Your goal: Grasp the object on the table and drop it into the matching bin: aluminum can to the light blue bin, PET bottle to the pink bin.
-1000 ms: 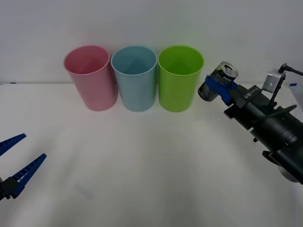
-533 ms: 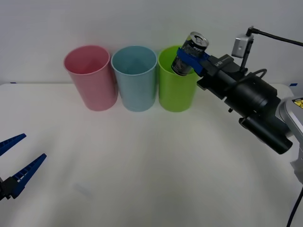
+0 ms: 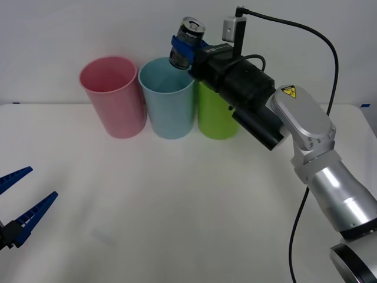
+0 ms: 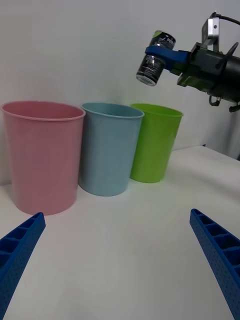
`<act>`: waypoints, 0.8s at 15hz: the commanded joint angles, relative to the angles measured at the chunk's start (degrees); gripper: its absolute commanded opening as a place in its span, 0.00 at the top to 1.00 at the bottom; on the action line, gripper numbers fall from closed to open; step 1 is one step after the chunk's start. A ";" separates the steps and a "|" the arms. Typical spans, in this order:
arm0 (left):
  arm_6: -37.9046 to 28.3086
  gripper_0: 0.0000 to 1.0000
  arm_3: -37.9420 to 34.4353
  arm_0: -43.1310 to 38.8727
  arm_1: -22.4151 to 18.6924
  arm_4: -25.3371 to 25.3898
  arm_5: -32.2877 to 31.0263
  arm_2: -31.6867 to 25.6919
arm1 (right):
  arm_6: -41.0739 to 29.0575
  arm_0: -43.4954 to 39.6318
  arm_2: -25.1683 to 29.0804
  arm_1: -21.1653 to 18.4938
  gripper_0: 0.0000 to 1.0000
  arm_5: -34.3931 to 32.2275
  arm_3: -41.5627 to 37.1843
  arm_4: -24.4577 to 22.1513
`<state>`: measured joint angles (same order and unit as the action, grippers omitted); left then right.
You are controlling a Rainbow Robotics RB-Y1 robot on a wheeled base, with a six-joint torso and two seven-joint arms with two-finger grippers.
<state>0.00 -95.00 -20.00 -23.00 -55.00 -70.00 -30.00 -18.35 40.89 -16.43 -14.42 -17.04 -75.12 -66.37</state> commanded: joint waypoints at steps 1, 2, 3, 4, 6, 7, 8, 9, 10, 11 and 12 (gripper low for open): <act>0.00 0.00 0.00 0.00 0.00 0.00 0.00 0.00 | 0.78 4.64 0.00 4.75 1.00 3.42 6.65 -2.01; 0.00 0.00 0.00 0.00 0.00 0.00 0.00 0.00 | 1.22 6.31 -0.09 6.42 1.00 4.91 9.11 -2.45; 0.00 0.00 0.00 0.00 0.00 0.00 0.00 0.00 | 1.57 7.19 -0.27 7.39 1.00 6.23 10.43 -2.89; 0.00 0.00 0.00 0.00 0.00 0.00 0.00 0.00 | 1.92 8.24 -1.32 7.92 1.00 8.34 11.75 -3.07; 0.00 0.00 0.00 0.00 0.00 0.00 0.00 0.00 | 2.01 8.85 -3.87 7.92 1.00 12.12 12.19 -3.07; 0.00 0.00 0.00 0.00 0.00 0.00 0.00 0.00 | 2.09 8.85 -4.22 7.92 1.00 12.73 12.19 -3.07; 0.00 0.00 0.00 0.00 0.00 0.00 0.00 0.00 | 2.18 8.85 -4.22 7.92 1.00 12.73 12.19 -3.07; 0.00 0.00 0.00 0.00 0.00 0.00 0.00 0.00 | 2.27 8.85 -4.22 7.83 1.00 12.73 12.19 -3.07; 0.00 0.00 0.00 0.00 0.00 0.00 0.00 0.00 | 2.45 8.77 -4.22 7.83 1.00 12.82 12.19 -3.07; 0.00 0.00 0.00 0.00 0.00 0.00 0.00 0.00 | 2.45 8.77 -4.13 7.83 1.00 12.82 12.19 -3.07; 0.00 0.00 0.00 0.00 0.00 0.00 0.00 0.00 | 2.62 8.77 -4.13 7.83 1.00 12.82 12.19 -3.07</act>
<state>0.00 -95.00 -20.00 -23.00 -55.00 -70.00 -30.00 -15.85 49.68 -20.59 -6.58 -4.21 -62.93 -69.43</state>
